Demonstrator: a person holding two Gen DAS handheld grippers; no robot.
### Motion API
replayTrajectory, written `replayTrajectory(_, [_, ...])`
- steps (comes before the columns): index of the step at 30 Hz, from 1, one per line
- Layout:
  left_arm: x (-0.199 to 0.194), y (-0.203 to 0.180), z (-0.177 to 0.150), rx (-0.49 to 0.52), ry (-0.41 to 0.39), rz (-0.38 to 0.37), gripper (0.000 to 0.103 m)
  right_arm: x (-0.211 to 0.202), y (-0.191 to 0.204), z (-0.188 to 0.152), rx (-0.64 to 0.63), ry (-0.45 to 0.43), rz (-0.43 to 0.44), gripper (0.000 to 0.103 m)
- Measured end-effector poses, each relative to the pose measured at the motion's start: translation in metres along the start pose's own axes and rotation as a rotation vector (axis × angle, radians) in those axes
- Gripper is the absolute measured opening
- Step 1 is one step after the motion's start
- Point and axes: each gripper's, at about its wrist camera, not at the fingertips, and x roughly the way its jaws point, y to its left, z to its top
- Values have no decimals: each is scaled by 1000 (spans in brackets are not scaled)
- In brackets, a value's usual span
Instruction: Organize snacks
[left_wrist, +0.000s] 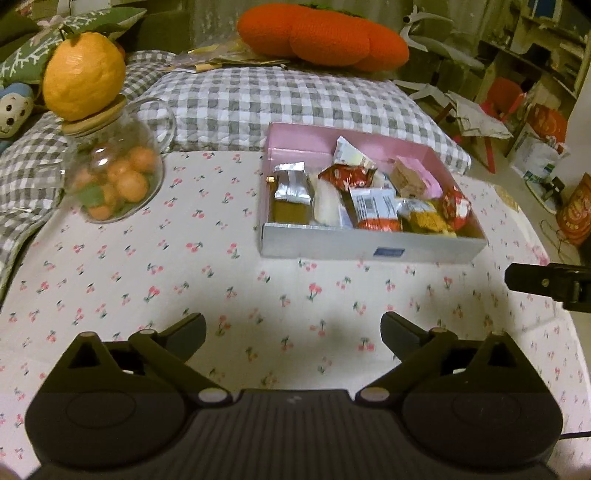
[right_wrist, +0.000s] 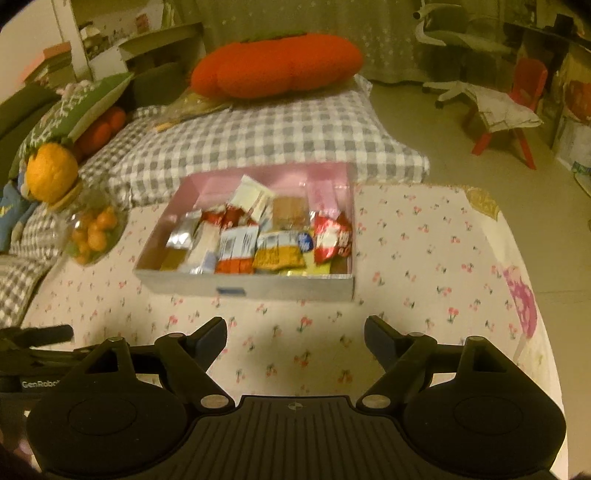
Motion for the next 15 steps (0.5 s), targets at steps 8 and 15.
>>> replayTrajectory(8, [-19, -3, -21, 47, -4, 64, 103, -9, 18, -26, -46, 20, 1, 84])
replayTrajectory(15, [-28, -1, -27, 40, -13, 97, 103, -12, 22, -41, -40, 34, -11, 84])
